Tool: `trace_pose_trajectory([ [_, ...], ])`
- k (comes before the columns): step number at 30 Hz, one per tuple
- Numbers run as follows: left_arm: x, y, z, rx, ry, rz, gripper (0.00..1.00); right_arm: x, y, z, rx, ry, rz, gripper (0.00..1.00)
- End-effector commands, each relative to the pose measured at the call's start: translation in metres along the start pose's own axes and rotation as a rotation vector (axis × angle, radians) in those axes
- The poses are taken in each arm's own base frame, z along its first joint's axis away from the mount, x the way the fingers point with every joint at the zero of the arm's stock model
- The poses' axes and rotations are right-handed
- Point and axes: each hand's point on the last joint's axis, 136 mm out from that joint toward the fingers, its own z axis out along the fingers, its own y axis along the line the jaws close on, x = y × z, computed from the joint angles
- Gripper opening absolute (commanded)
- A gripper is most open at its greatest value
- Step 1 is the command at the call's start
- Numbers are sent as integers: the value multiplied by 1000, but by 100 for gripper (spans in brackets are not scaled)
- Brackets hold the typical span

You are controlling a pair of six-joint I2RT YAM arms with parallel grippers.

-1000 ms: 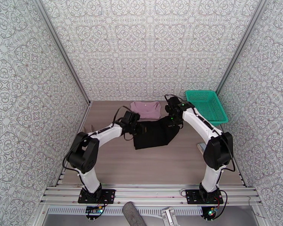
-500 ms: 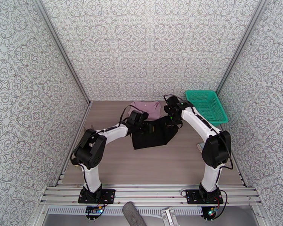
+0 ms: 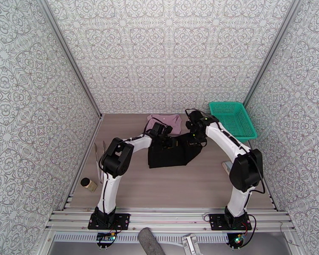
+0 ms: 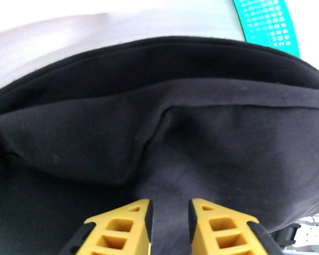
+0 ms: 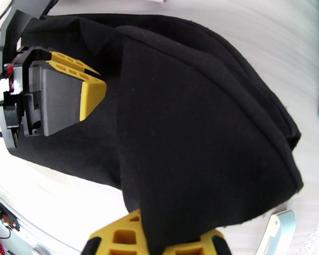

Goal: Fold and stack the mixed laundry pile

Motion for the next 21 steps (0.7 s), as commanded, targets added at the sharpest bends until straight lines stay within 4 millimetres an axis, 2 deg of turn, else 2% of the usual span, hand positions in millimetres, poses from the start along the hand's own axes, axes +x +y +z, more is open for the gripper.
trace_pose_trajectory([
  [1,-7,5,1,-9,23,30,29,2,3,-9,-18,-24,19,0],
  [6,-17,22,16,-12,27,21,27,4,6,-10,-38,-24,34,0],
  [14,-50,29,36,5,-28,39,24,8,14,-19,-88,-50,63,0],
  [18,-71,18,36,26,-81,67,23,14,13,-23,-83,-55,69,0],
  [21,-81,-2,31,65,-111,96,23,22,2,-25,-27,-51,63,0],
])
